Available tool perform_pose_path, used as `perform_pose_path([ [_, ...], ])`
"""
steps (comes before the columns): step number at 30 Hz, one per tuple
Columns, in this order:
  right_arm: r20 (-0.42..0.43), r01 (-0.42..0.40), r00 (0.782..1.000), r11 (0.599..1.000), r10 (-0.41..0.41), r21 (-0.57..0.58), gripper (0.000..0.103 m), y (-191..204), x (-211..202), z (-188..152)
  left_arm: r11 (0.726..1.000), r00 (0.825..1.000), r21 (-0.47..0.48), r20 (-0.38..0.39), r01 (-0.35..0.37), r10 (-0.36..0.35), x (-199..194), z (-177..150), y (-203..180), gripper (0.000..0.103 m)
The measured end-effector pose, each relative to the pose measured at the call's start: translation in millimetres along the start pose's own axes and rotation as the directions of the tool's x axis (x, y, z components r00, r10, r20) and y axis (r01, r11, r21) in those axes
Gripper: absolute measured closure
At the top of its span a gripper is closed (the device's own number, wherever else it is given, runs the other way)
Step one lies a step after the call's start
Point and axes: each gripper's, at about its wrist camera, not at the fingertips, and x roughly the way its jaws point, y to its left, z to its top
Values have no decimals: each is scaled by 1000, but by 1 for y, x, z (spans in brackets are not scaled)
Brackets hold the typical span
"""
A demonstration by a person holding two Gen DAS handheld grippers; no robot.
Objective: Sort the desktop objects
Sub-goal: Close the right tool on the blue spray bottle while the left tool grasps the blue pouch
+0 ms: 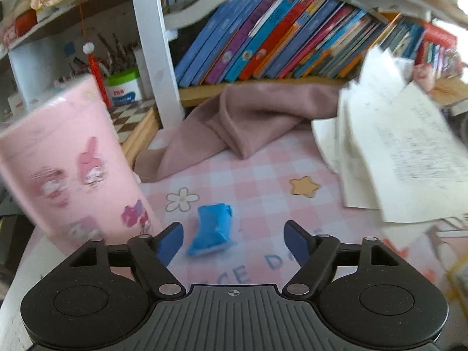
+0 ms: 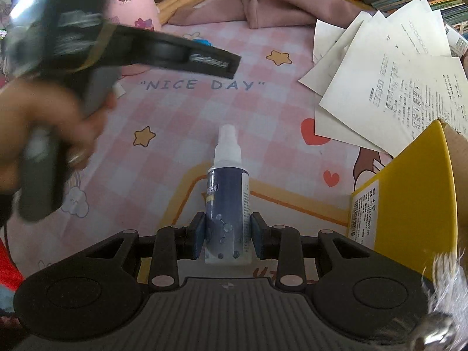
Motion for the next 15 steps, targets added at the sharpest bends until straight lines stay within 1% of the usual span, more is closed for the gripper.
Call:
perform_pose_path([
  [2, 20, 7, 1000, 1000, -6, -15, 71, 1, -2, 0, 999, 999, 16, -28, -37, 38, 14, 2, -3, 33],
  [3, 31, 14, 999, 1000, -13, -25, 68, 1, -3, 0, 998, 998, 29, -40, -47, 48, 20, 3, -5, 38],
  [5, 47, 23, 999, 999, -21, -41, 65, 2, -4, 3, 997, 997, 55, -55, -55, 58, 30, 3, -10, 39],
  [7, 56, 25, 998, 998, -22, -53, 65, 2, -2, 6, 997, 997, 52, -48, -60, 62, 34, 5, -11, 40],
  [9, 51, 18, 999, 998, -15, -54, 66, 2, 1, 7, 999, 997, 17, -68, -37, 38, 37, 9, -8, 45],
  [10, 43, 12, 999, 999, -10, -50, 66, 1, 3, 8, 1000, 997, -13, -81, -10, 9, 38, 10, -4, 53],
  [11, 33, 5, 999, 999, -4, -43, 69, -1, 5, 8, 999, 996, -42, -92, 18, -22, 39, 11, 0, 63],
  [12, 25, -3, 1000, 999, 4, -34, 72, -2, 7, 8, 998, 994, -56, -98, 36, -41, 38, 11, 2, 66],
  [13, 20, -9, 1000, 1000, 10, -25, 72, -4, 9, 8, 998, 994, -50, -100, 41, -46, 36, 11, 1, 75],
  [15, 19, -20, 1000, 1000, 20, -12, 73, -6, 9, 7, 998, 993, -34, -103, 48, -52, 30, 7, -2, 77],
])
